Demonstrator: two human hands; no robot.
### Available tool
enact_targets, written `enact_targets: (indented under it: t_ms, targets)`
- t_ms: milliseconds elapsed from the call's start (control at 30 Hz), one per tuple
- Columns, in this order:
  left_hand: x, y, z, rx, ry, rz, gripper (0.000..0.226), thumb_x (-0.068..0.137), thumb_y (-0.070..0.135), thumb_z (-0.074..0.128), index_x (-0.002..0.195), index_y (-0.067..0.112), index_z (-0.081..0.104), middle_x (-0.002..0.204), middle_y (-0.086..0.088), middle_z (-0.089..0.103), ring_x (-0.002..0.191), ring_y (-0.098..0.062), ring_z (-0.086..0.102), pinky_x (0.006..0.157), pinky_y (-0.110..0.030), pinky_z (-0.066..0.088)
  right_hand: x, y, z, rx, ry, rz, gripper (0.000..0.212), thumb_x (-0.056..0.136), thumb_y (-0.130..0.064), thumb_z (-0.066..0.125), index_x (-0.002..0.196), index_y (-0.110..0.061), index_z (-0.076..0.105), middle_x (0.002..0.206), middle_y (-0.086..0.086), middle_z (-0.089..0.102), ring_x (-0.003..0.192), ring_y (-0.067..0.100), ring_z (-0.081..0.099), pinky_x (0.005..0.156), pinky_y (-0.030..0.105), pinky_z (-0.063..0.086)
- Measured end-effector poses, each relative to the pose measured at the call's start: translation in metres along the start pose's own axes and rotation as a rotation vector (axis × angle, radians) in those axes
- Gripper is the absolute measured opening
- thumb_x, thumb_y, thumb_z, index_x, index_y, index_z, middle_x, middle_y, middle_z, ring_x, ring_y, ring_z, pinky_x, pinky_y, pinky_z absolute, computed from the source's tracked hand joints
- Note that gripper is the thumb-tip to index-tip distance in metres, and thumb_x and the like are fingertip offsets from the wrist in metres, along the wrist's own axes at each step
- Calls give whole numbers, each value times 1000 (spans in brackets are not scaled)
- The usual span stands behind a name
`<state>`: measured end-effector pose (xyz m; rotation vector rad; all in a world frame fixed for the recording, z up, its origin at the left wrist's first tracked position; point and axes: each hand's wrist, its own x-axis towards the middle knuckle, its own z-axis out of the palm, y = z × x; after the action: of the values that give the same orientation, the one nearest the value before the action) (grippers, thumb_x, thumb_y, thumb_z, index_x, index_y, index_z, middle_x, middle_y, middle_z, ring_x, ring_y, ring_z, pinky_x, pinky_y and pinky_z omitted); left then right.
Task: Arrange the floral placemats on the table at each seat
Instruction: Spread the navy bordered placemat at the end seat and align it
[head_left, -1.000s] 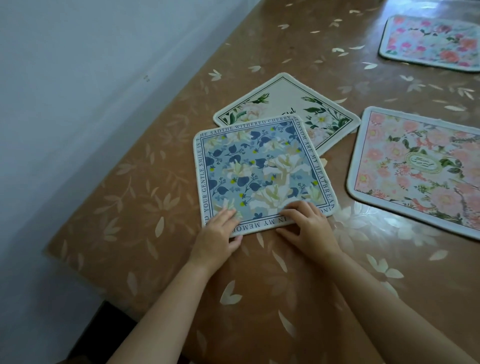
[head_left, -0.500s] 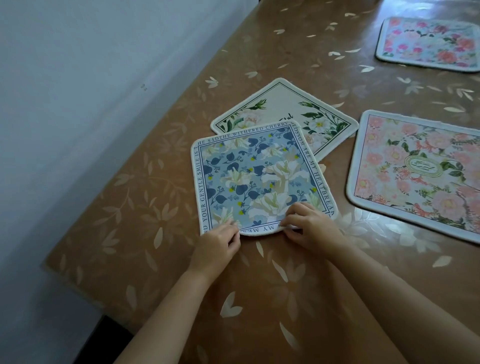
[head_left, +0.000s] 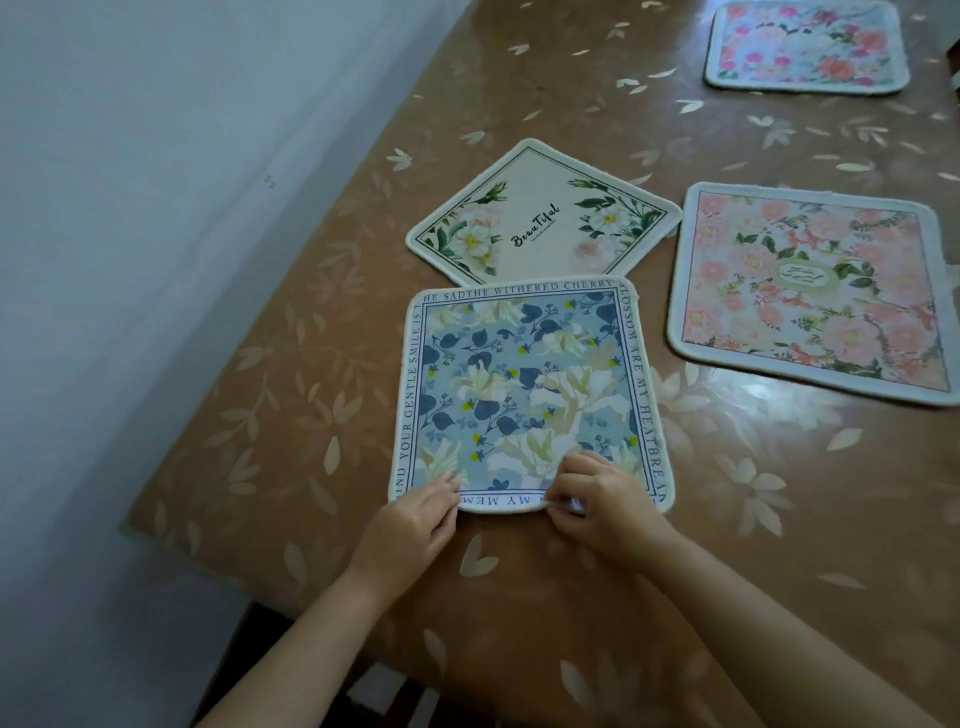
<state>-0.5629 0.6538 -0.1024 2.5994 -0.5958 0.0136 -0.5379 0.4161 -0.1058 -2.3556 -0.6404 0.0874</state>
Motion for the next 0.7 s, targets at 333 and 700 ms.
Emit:
enact_targets:
  t_ms: [333, 700]
  targets:
    - [-62, -30, -21, 72, -53, 176, 41, 95, 24, 39, 85, -2, 70, 97, -15, 71, 93, -27, 66, 75, -44, 57, -48, -67, 60, -12, 20, 85, 12, 68, -6, 74, 64, -7, 63, 70, 9, 61, 67, 27, 57, 58, 34, 51]
    - [-47, -45, -5, 62, -285, -174, 70, 72, 44, 71, 133, 28, 41, 152, -2, 17, 139, -18, 4, 108, -58, 11, -95, -32, 36, -177, -30, 378, 59, 65, -42, 77, 118, -27, 55, 140, 12, 36, 132, 34, 17, 106, 58, 19]
